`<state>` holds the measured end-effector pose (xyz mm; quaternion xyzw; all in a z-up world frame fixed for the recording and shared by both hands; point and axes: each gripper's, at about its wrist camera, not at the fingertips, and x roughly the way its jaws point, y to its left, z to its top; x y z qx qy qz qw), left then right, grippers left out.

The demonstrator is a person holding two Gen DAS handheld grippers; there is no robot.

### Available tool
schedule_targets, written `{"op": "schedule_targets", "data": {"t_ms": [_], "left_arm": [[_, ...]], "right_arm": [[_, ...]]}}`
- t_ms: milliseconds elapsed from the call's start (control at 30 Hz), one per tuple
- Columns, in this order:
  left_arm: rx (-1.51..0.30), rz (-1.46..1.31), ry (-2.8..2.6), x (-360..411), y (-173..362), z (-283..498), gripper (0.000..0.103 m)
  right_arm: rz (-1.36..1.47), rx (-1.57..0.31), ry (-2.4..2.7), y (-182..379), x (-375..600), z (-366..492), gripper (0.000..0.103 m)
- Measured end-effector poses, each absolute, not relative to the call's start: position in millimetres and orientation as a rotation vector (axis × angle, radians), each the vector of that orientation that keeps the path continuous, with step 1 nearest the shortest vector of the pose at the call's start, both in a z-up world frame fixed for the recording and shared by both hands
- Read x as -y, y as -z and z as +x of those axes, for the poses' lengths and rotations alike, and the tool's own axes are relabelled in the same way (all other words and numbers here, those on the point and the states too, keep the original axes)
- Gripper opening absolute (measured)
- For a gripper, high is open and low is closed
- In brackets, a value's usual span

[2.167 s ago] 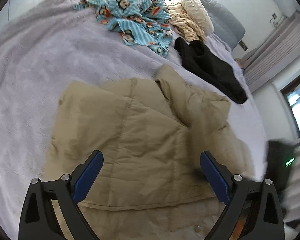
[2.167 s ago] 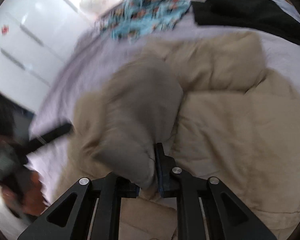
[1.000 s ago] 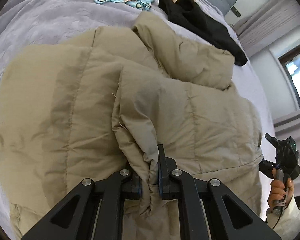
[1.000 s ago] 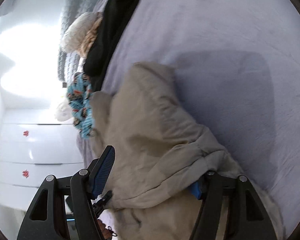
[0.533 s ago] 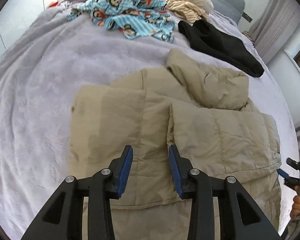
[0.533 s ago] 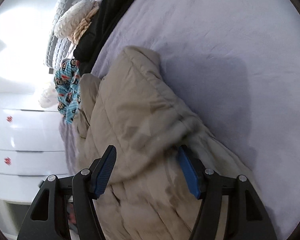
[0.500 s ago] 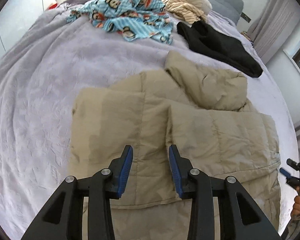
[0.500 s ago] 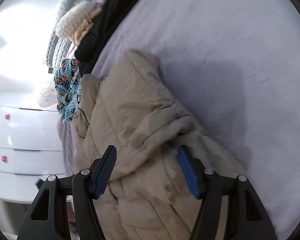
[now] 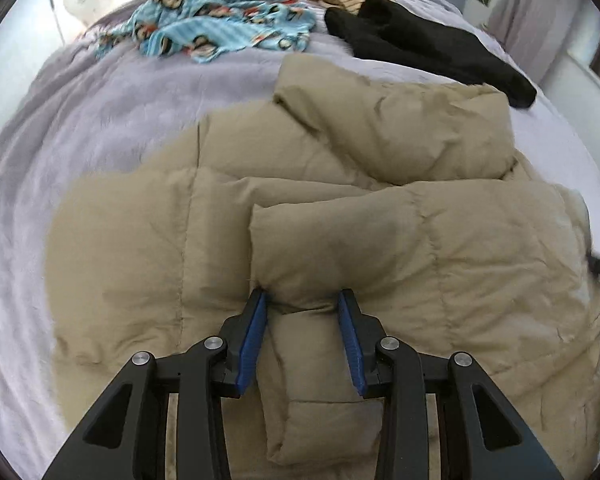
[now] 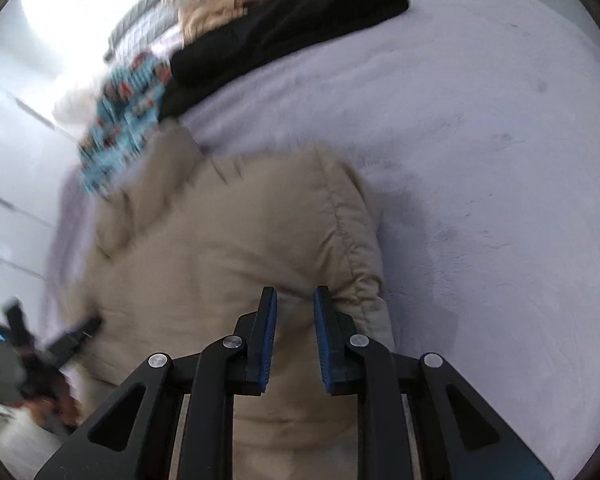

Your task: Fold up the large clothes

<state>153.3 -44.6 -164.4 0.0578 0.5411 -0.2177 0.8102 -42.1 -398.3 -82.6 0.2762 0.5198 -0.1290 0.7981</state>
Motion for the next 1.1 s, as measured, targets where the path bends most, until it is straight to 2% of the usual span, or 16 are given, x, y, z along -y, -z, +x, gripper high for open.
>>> {"op": "schedule_targets", "data": {"t_ms": [233, 567, 600, 633, 767, 1000, 1100], "left_arm": [[-1.129, 0.139, 0.476, 47.9, 173.9, 154.0, 0.039], [-1.085, 0.175, 0.427, 24.5, 134.9, 117.7, 0.039], [-1.091, 0.196, 0.423, 22.3, 137.6, 113.7, 0.041], [-1.101, 0.215, 0.411, 20.4, 141.9, 110.6, 0.050], [-1.127, 0.214, 0.361, 11.5, 151.8, 103.5, 0.051], [-1.148, 0.201, 0.282, -2.0, 126.6, 83.9, 0.051], [-1.192, 0.177, 0.263, -9.9, 118.1, 65.9, 0.051]], "right_arm": [[0.597, -1.081, 0.324, 108.2, 401.1, -48.8, 0.016], [0.376, -1.089, 0.422, 65.1, 368.3, -86.6, 0.020], [0.368, -1.090, 0.428, 63.0, 366.0, -91.0, 0.020], [0.364, -1.095, 0.433, 60.9, 362.9, -96.6, 0.020], [0.399, -1.138, 0.440, 61.4, 364.3, -115.1, 0.029], [0.526, -1.140, 0.431, 49.8, 366.3, -147.1, 0.029], [0.621, -1.146, 0.415, 46.0, 366.3, -166.0, 0.037]]}}
